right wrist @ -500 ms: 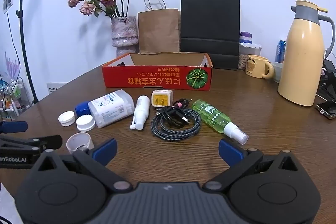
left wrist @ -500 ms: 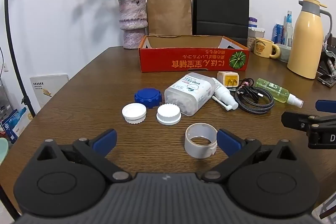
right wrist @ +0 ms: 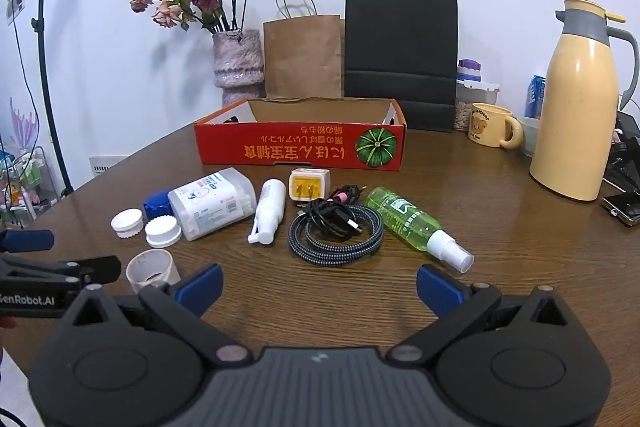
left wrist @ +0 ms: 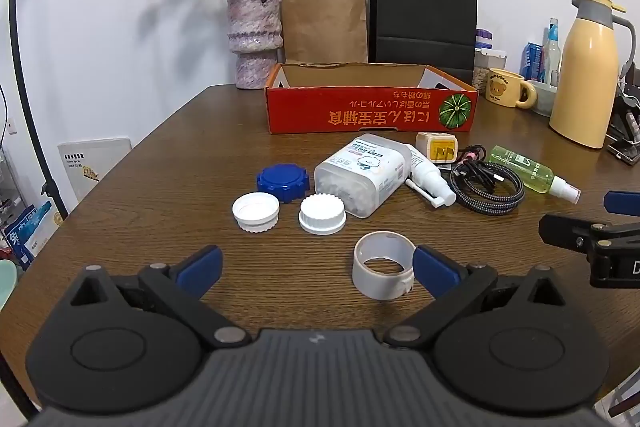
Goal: Organize rigid objects
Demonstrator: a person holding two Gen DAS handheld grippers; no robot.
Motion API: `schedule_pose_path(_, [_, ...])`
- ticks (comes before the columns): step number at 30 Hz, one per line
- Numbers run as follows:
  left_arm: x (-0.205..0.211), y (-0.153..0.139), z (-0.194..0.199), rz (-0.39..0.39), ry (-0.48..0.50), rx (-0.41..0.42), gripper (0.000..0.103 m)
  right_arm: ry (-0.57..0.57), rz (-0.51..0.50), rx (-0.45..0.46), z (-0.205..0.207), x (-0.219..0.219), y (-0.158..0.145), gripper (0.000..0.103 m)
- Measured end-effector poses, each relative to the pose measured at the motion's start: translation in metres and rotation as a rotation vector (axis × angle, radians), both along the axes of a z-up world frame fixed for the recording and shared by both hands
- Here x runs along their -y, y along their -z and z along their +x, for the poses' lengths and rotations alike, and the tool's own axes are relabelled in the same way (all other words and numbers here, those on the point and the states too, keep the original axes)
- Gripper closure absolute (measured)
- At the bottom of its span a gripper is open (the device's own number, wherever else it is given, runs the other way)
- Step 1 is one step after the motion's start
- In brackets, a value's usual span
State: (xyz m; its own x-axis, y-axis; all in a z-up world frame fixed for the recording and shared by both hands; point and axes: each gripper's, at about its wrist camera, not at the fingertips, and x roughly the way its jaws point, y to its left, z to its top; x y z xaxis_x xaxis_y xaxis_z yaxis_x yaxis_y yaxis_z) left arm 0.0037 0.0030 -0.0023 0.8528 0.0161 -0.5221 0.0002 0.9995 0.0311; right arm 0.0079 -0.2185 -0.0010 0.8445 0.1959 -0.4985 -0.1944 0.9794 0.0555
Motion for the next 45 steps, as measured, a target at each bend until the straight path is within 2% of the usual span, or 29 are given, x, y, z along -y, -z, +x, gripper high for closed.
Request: schedule_pose_path(45, [0.0031,0.0016,-0.0004,0.000,-0.005,-0.006,0.000,0.000,-0.002,0.002,-0.0021,-0.0006,0.0010,0.000])
